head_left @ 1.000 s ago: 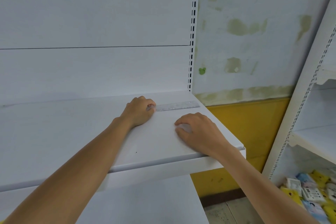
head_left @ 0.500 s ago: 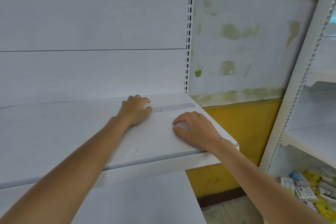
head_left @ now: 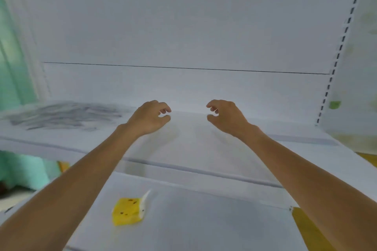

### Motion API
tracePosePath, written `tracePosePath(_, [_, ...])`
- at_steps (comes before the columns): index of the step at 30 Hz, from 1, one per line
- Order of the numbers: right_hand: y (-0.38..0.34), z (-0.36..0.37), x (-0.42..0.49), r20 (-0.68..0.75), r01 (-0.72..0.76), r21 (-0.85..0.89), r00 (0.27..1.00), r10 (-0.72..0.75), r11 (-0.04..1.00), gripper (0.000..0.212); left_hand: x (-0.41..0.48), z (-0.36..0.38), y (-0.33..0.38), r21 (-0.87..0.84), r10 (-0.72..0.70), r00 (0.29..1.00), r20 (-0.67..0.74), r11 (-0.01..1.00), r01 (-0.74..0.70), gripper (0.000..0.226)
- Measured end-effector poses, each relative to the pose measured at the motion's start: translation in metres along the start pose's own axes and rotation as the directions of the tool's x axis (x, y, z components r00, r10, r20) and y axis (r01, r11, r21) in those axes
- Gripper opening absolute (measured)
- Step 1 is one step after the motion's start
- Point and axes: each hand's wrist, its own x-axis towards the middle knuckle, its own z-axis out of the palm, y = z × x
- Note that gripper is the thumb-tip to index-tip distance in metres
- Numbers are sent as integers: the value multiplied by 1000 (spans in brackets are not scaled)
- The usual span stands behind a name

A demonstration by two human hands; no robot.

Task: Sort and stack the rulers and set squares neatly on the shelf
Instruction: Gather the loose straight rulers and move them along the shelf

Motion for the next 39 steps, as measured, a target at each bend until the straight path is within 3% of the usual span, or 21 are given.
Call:
tracePosePath(8, [-200, 119, 48, 123, 235, 177, 958, -258, 956, 37, -97, -117, -166, 39, -239, 966, -100, 969, 244, 24])
tracePosePath(15, [-311, 194, 57, 147, 289, 247, 932, -331, 925, 40, -152, -180, -266, 114, -297, 948, -116, 944, 310, 27])
tracePosePath(25, [-355, 248, 120, 210, 312, 166, 916, -343, 935, 40, -137, -184, -359, 47, -298, 948, -114, 951, 304, 25])
tracePosePath(34, [-365, 293, 219, 168, 200, 138, 961, -222, 970, 36, -80, -197, -450, 60, -303, 942, -146, 948, 314, 25])
tracePosePath(39, [-363, 325, 241, 169, 145, 85, 973, -158, 986, 34, -55, -198, -501, 126, -308, 947, -96, 940, 318, 31])
